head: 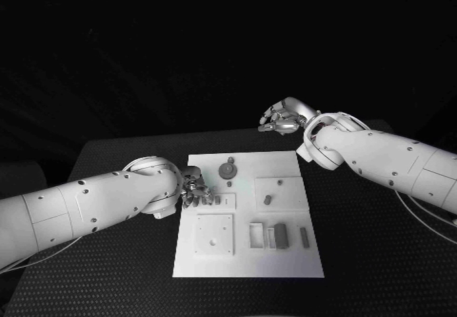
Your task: Assemble the parts on the task board
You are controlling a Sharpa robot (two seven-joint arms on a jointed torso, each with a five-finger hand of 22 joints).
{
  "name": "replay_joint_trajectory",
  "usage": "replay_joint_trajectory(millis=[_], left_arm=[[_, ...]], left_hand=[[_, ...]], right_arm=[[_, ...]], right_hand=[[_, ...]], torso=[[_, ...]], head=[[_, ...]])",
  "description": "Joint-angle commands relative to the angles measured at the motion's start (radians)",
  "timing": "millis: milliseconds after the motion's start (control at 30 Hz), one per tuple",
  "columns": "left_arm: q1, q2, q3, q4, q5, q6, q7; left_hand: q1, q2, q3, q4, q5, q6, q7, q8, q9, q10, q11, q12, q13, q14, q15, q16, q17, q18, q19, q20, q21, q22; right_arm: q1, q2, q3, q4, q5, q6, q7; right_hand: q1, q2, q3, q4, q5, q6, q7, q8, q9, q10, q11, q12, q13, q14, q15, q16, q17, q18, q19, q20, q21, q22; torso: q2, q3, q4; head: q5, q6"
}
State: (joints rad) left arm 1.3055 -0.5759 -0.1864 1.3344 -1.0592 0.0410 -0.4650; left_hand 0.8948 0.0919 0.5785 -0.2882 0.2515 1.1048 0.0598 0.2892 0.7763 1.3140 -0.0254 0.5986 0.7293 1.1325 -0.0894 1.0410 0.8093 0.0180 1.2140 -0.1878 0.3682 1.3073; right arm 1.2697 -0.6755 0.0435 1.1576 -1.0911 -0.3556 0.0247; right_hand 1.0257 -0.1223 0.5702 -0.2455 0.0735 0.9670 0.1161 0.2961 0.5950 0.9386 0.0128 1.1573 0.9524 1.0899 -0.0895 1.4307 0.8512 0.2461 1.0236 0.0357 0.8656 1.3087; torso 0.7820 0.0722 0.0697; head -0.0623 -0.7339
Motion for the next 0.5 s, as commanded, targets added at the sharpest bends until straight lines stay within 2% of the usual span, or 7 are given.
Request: replay_joint_trajectory(millis=[33,500], left_arm=[[-0.002,-0.002,-0.002,0.000,-0.032,0.002,-0.017],[-0.002,-0.013,-0.003,-0.006,-0.032,-0.017,-0.033]], left_hand=[[0.006,0.000,0.013,-0.001,0.035,0.012,-0.008,-0.002,0.004,0.029,-0.031,0.005,0.001,0.007,-0.007,0.005,-0.001,0.016,0.004,-0.005,0.007,0.025],[0.004,0.002,0.013,-0.001,0.036,0.016,-0.009,-0.002,0.003,0.031,-0.032,0.008,0.002,0.009,-0.007,0.008,-0.002,0.016,0.005,-0.006,0.010,0.025]], right_arm=[[-0.001,-0.001,0.000,0.001,-0.002,0.011,0.010],[-0.001,-0.001,0.000,0.002,-0.002,0.011,0.011]], right_hand=[[-0.003,0.004,-0.003,-0.001,0.006,-0.002,0.007,-0.005,0.000,-0.009,0.002,0.004,-0.001,-0.007,0.000,0.000,-0.001,0.016,-0.006,0.002,-0.003,0.015],[-0.003,0.005,-0.003,-0.001,0.006,-0.002,0.007,-0.005,0.000,-0.009,0.002,0.004,-0.002,-0.007,0.000,0.000,-0.001,0.016,-0.006,0.002,-0.003,0.015]], torso=[[0.000,-0.0002,0.0008],[0.000,-0.0017,0.0015]], head=[[-0.001,0.000],[0.000,0.000]])
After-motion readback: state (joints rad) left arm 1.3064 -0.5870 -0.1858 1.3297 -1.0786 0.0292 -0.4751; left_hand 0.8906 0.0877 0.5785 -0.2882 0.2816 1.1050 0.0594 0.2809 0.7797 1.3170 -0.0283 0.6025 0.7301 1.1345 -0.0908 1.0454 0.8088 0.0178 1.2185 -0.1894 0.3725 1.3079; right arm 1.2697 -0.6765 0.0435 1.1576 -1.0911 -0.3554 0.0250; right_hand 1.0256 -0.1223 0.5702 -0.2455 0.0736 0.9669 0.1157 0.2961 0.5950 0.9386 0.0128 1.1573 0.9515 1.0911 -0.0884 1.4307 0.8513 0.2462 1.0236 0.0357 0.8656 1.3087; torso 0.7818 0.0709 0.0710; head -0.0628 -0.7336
